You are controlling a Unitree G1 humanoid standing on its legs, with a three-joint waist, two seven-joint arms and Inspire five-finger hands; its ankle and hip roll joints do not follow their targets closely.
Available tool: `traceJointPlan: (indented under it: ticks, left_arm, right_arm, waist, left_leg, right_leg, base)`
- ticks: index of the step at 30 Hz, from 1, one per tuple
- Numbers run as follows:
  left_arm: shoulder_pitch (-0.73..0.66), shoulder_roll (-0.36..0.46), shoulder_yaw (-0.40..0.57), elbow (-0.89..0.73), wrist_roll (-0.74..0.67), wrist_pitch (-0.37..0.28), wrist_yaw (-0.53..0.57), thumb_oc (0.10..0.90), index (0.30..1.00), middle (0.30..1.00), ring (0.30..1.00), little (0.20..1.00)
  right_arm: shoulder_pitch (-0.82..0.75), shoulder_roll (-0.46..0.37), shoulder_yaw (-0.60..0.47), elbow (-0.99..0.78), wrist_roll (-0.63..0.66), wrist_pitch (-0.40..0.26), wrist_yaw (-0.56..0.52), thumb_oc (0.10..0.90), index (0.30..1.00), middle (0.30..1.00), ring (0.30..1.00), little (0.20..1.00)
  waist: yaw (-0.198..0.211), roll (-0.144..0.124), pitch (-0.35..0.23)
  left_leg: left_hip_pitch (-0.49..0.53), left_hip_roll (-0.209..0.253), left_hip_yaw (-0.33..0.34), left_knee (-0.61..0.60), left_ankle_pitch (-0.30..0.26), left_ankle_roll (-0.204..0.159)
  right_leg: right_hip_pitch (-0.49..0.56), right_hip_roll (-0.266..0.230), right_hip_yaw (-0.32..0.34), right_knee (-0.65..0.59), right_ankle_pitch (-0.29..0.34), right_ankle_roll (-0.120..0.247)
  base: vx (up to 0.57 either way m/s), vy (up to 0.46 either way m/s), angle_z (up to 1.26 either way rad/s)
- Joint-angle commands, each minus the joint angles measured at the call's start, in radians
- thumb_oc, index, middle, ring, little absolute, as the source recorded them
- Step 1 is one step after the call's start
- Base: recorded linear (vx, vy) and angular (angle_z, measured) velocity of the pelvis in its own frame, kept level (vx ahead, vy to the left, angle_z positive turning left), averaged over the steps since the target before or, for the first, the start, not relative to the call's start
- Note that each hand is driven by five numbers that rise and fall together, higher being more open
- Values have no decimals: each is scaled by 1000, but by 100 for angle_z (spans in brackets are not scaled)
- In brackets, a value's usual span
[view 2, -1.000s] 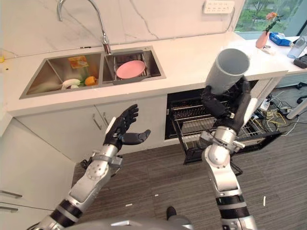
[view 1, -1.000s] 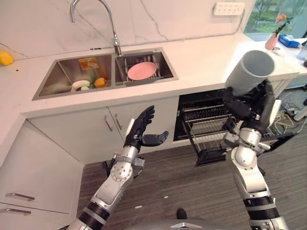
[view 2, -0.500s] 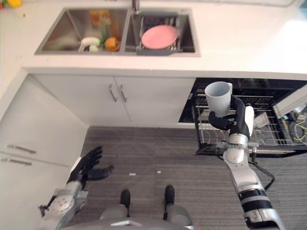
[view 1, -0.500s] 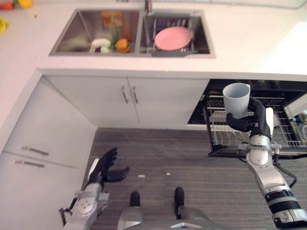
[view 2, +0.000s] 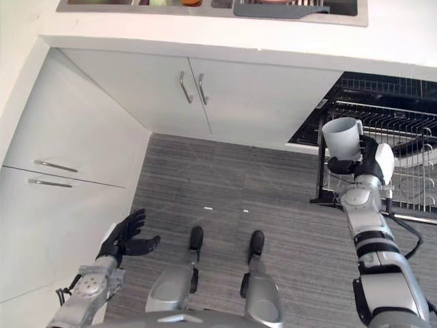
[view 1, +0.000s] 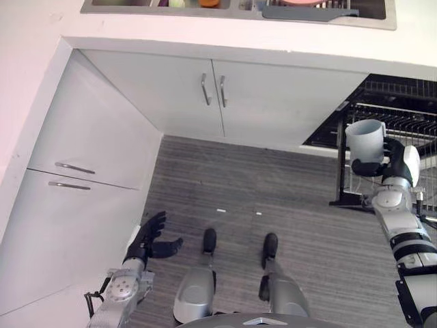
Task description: Place the dishes in the dishwasher.
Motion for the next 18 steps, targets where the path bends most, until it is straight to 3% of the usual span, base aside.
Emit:
traceJointPlan:
  ticks: [1, 9, 10, 11, 12, 18]
  left_arm:
    - [2, 22, -27, -12, 5, -66, 31, 800, 900, 900, 900, 900]
    - [-42, 1, -38, 44, -17, -64, 52, 800, 900, 900, 900, 900]
    - [-44, -2, -42, 57, -19, -63, 52, 800, 900, 900, 900, 900]
    - [-46, -7, -44, 66, -22, -65, 52, 800, 900, 900, 900, 900]
    - [-49, -11, -46, 79, -22, -65, 52, 800, 900, 900, 900, 900]
    - [-73, -19, -61, 129, -22, -71, 59, 800, 900, 900, 900, 900]
  right_arm:
    - [-161, -173, 27, 73, -3, -32, -79, 400, 300, 300, 300, 300]
    - [-314, -198, 103, 270, 69, -40, -40, 400, 300, 300, 300, 300]
    - [-322, -199, 111, 281, 77, -45, -33, 497, 446, 446, 446, 446]
    - [-332, -196, 122, 277, 84, -52, -29, 734, 801, 801, 801, 801]
    - [-341, -195, 137, 284, 82, -55, -19, 800, 900, 900, 900, 900]
    - [-394, -180, 188, 329, 99, -66, 15, 800, 900, 900, 900, 900]
  waist:
    - [-14, -18, -60]
    - [-11, 5, -36]
    - [-10, 5, -35]
    - [-9, 3, -34]
    - [-9, 2, -34]
    - [-9, -8, -33]
  left_leg:
    - [-57, -2, 40, 3, 1, -20]
    - [-86, -3, 47, 3, 9, -16]
    - [-87, -4, 47, 3, 10, -16]
    - [-88, -3, 48, 3, 10, -16]
    - [-88, -3, 49, 3, 10, -16]
    - [-84, -1, 51, 3, 7, -15]
  right_leg:
    - [39, -56, -44, 60, -127, 75]
    - [-19, -57, -20, 81, -123, 76]
    - [-20, -55, -17, 80, -123, 75]
    - [-21, -55, -15, 79, -123, 75]
    - [-20, -54, -12, 77, -123, 75]
    - [-18, -49, -2, 71, -122, 74]
  base:
    - [0, 0, 0]
    - [-22, 4, -5]
    - [9, -11, -4]
    - [14, -13, -7]
    - [7, -18, -7]
    - [0, -3, -2]
